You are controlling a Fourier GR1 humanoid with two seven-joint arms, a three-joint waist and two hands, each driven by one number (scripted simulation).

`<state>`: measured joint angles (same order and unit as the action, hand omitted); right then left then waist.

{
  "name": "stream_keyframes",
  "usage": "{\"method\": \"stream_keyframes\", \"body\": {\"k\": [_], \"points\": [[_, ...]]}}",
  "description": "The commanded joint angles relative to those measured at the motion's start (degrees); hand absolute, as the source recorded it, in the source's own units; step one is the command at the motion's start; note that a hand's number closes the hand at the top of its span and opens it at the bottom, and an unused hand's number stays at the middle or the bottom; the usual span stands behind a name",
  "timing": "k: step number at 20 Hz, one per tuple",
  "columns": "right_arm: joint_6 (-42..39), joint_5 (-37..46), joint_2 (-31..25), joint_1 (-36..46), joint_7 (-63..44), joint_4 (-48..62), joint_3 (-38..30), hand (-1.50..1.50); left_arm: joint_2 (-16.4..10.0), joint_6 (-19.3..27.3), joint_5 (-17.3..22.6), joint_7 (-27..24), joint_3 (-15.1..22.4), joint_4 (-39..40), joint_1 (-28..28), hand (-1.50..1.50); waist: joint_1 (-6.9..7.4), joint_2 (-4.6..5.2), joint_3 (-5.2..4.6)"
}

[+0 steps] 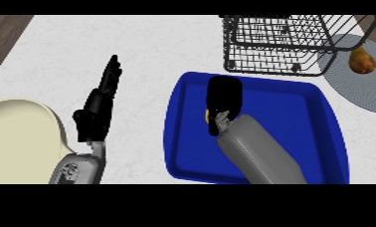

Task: Pick the lemon from the tray and place it in the tiered basket

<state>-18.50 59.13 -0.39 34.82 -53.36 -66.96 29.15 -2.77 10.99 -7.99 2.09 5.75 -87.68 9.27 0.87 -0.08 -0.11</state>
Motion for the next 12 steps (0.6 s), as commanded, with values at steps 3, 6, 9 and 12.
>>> {"method": "stream_keyframes", "body": {"k": [3,6,9,12], "points": [[-3.2,0.1,0.4,5.7,-11.3,-2.0,3.2,1.50,2.6,2.9,-2.7,-0.7,1.0,2.9,2.0,0.00,-0.47,0.07,0.08],[-9.9,3.2,-0.2,8.6,-12.2,-8.8,-1.9,1.50,0.0,0.4,-1.4,1.6,1.2,-4.1,-3.3,0.00,-0.96,-0.39,0.08],[-11.0,1.2,0.4,14.0,-17.3,-11.6,-1.9,1.50,0.3,0.5,-1.5,1.0,0.8,-2.0,-1.4,0.00,-0.51,-0.24,0.05],[-14.7,5.0,0.1,16.1,-16.5,-18.5,-6.3,1.50,-0.4,-1.0,0.5,-0.1,-0.7,-1.1,-1.8,0.00,-1.63,-0.48,0.04]]}}
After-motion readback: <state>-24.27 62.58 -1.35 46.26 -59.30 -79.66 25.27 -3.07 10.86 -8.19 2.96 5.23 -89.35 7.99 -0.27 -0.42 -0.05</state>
